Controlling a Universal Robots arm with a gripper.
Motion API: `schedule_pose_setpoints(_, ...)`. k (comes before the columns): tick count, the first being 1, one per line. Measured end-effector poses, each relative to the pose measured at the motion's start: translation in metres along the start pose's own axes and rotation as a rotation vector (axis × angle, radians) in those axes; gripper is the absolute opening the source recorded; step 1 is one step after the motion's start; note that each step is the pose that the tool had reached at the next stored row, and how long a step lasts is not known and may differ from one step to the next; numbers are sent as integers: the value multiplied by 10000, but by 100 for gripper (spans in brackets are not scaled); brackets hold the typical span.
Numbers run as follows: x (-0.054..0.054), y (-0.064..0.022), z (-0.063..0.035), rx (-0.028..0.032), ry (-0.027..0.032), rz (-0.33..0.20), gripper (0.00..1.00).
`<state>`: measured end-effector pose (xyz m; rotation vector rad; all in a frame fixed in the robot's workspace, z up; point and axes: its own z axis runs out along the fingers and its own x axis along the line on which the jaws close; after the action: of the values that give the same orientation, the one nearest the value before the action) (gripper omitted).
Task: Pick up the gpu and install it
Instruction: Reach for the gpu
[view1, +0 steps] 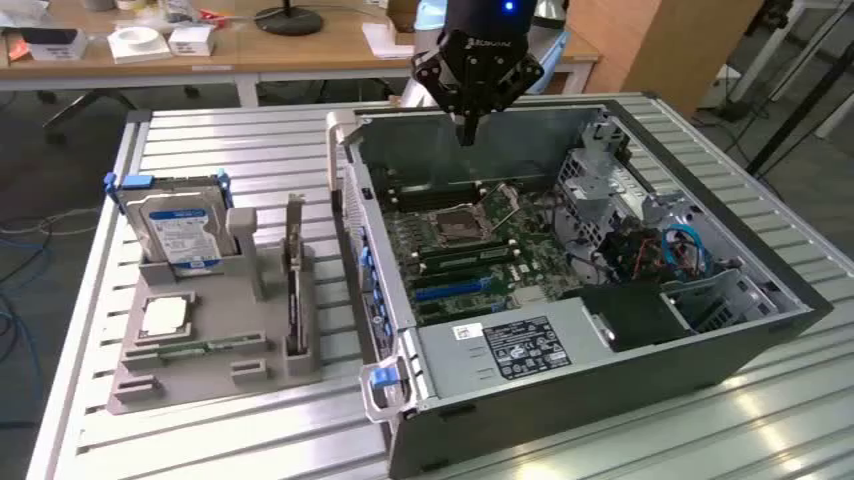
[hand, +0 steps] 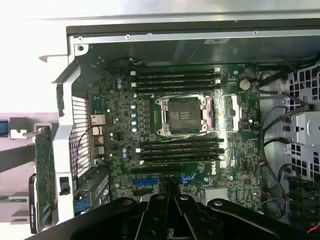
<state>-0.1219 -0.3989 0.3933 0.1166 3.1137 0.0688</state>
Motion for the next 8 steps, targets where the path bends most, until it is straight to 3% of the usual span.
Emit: schedule_pose_setpoints(8, 7, 0, 1, -2, -2, 3, 10)
